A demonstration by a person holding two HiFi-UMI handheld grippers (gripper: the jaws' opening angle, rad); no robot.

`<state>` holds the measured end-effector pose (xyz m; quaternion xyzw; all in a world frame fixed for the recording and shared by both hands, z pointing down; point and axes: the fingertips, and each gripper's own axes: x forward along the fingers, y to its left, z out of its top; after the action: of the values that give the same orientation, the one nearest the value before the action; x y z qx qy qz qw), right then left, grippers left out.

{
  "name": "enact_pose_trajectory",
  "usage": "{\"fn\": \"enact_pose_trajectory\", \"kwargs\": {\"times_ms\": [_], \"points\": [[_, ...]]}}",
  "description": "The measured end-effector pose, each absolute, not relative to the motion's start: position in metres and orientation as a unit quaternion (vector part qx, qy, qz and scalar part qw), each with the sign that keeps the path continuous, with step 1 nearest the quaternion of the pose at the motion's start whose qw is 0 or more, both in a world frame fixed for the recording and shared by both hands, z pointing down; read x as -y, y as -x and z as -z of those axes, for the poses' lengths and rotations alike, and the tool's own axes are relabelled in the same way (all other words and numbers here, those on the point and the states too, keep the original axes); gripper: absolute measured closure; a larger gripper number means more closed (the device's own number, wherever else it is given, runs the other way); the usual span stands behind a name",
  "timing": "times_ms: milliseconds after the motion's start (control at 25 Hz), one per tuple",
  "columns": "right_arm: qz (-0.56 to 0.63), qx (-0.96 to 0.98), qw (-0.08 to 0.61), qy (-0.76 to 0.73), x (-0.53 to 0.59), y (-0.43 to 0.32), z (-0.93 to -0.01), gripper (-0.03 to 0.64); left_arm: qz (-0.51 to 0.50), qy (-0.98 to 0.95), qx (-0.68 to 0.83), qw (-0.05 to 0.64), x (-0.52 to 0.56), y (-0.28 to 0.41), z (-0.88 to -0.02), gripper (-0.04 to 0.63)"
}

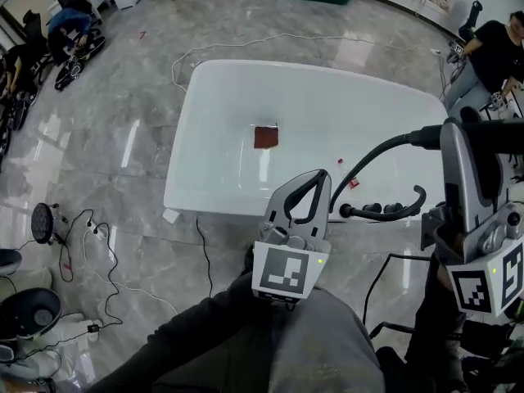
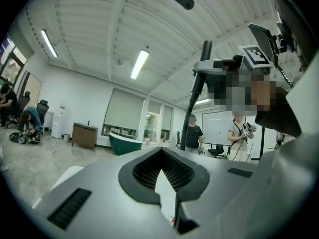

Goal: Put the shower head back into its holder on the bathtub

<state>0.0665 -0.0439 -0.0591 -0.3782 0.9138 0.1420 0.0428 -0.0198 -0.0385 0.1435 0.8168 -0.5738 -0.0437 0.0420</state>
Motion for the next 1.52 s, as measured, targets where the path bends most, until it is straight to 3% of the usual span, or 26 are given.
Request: {"fn": "enact_pose_trajectory", "kwargs": {"times_ms": [240,640,1520], "points": [[-0.118,-0.921,0.021,0.371,0.061,-0.037,0.026,0.477,0.044,-0.81,0.583,0.052,0.052,0.046,-0.153,0.592],[-0.02,-0.899,-0.05,0.434,0.058,-0.062,-0.084,0.477,0.02,-0.832,0.549,0.071,0.054,0.034,-0.165,0.591],[0.037,-0.876,-0.057,0.477,0.046,-0.097,-0.176,0.477,-0.037,-0.855,0.508,0.094,0.054,-0.015,-0.203,0.592]]}}
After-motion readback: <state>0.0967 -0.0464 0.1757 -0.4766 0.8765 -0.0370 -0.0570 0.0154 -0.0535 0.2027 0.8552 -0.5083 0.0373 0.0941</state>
